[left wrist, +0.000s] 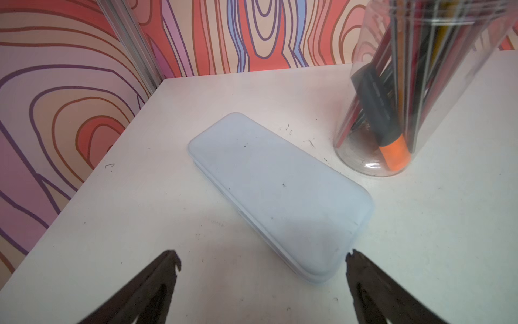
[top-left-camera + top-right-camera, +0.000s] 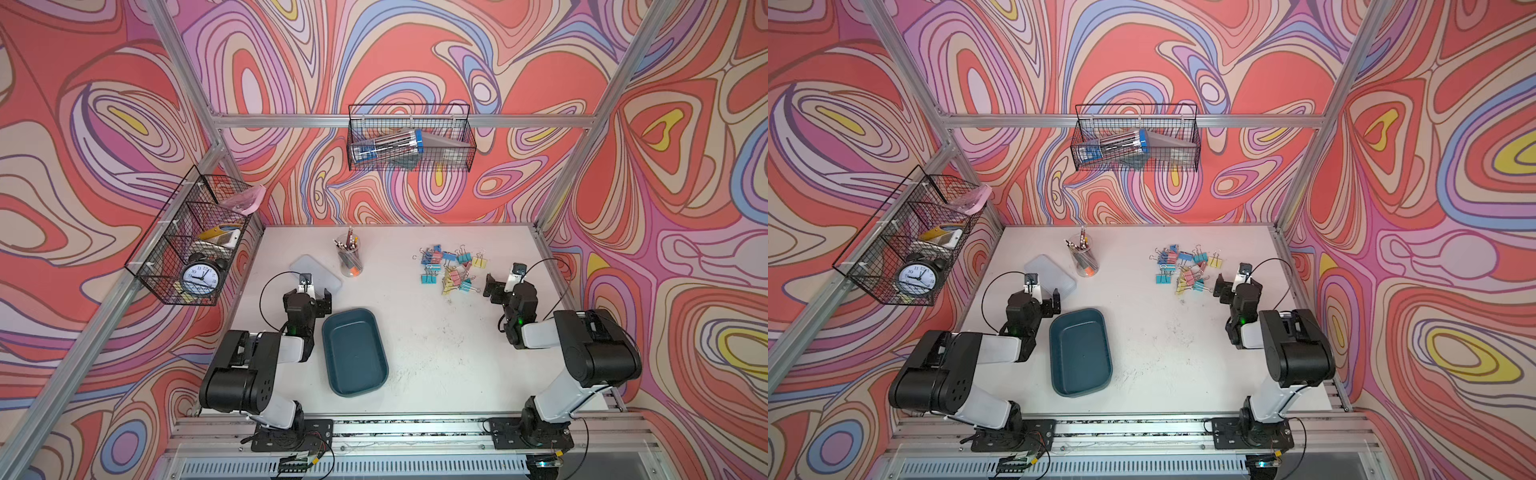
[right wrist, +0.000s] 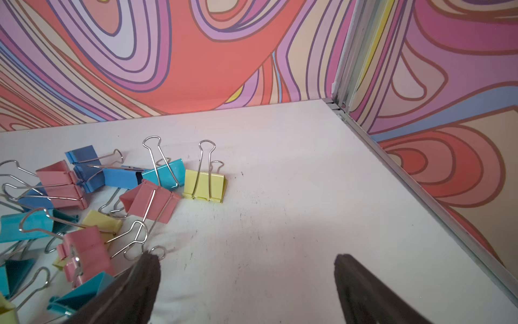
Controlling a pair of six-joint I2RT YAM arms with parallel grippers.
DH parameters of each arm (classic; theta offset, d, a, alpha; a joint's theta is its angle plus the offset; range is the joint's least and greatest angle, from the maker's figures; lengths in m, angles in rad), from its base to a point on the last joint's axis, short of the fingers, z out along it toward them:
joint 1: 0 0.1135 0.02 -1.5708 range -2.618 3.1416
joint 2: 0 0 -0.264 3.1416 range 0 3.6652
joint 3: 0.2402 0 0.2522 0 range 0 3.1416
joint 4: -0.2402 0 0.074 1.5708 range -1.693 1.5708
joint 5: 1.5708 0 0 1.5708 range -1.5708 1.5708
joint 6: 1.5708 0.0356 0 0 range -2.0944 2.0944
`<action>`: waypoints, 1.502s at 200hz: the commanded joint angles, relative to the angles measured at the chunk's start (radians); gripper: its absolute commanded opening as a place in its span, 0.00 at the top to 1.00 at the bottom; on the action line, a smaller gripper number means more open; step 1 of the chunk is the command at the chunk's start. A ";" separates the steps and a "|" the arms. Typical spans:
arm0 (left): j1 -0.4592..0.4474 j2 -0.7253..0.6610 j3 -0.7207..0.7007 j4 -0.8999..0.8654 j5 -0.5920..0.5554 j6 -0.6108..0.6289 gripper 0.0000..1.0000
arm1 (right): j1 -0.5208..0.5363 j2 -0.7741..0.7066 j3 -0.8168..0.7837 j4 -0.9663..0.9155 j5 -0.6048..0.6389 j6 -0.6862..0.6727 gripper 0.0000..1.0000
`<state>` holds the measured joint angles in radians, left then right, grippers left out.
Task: Put the binder clips in the storage box
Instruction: Adjust the storage box at the center of the board.
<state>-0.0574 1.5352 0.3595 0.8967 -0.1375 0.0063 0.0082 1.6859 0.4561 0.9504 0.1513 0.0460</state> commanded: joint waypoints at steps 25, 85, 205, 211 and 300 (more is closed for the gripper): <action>0.007 0.005 0.012 0.002 -0.005 -0.006 0.01 | 0.007 0.009 0.004 0.012 0.006 -0.005 0.02; 0.007 0.005 0.012 0.002 -0.005 -0.007 0.01 | 0.007 0.011 0.006 0.010 0.005 -0.005 0.02; -0.034 -0.696 0.041 -0.570 -0.232 -0.313 0.01 | 0.015 -0.520 0.372 -1.170 -0.256 0.573 0.07; -0.047 -0.738 0.076 -0.661 -0.223 -0.361 0.01 | 0.030 -0.519 0.378 -1.203 -0.311 0.621 0.08; -0.292 -0.689 0.376 -1.230 -0.034 -0.546 0.01 | 1.095 -0.302 0.460 -1.371 -0.087 1.023 0.02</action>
<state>-0.3408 0.8215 0.7448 -0.1528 -0.2131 -0.4961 0.9203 1.2404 0.8051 -0.3042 -0.0406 0.9661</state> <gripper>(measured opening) 0.988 0.980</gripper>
